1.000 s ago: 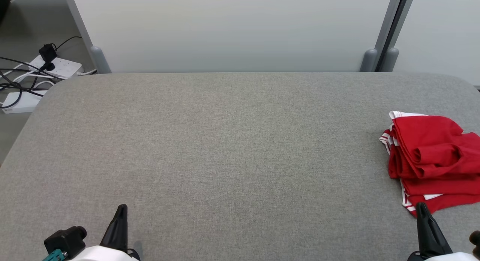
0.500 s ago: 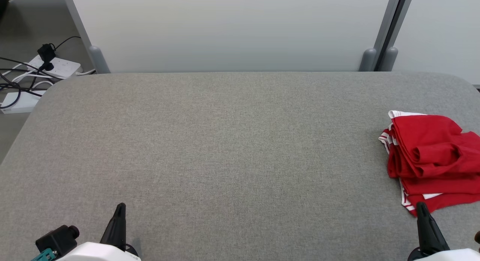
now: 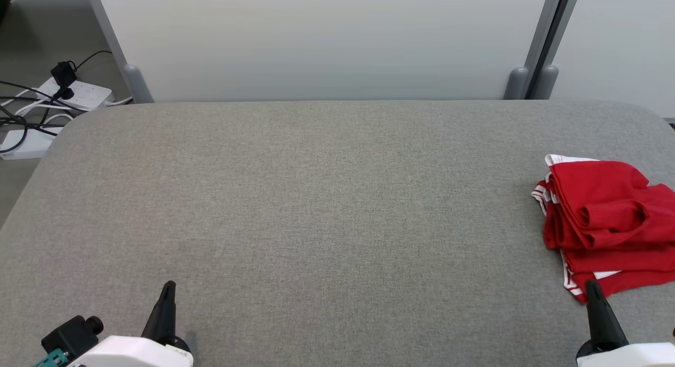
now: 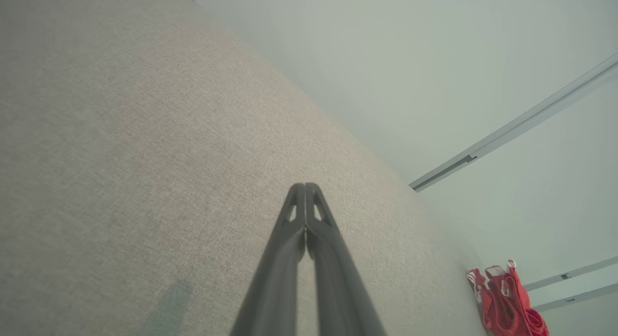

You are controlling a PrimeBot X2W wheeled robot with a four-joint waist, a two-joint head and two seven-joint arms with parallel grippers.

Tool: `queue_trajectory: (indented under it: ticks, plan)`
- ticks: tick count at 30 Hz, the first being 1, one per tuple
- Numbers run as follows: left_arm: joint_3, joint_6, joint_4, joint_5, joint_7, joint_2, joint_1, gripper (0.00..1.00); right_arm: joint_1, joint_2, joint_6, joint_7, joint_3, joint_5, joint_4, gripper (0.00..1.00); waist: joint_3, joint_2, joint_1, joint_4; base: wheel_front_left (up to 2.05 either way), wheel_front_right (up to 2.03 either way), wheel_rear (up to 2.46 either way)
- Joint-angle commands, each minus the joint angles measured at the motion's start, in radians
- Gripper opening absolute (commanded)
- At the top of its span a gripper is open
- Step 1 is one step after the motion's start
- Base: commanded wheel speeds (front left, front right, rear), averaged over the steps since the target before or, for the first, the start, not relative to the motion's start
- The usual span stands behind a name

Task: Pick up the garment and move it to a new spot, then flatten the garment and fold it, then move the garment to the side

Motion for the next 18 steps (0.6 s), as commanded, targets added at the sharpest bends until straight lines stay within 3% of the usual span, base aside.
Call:
queue_trajectory:
  ticks: [1,18]
  plan:
    - [0.035,-0.015,-0.019,-0.031,0.006,0.007,-0.062,0.00,-0.051,-0.016,0.000,0.008,0.001,0.039,-0.022,0.00,0.000,0.0000,-0.0001,0.000,0.00,0.00,0.00]
    - [0.087,-0.056,-0.005,-0.175,0.048,-0.027,-0.081,0.00,-0.085,-0.017,0.000,0.047,-0.002,0.230,0.001,0.00,0.002,0.0000,-0.0001,-0.004,0.00,0.00,0.00]
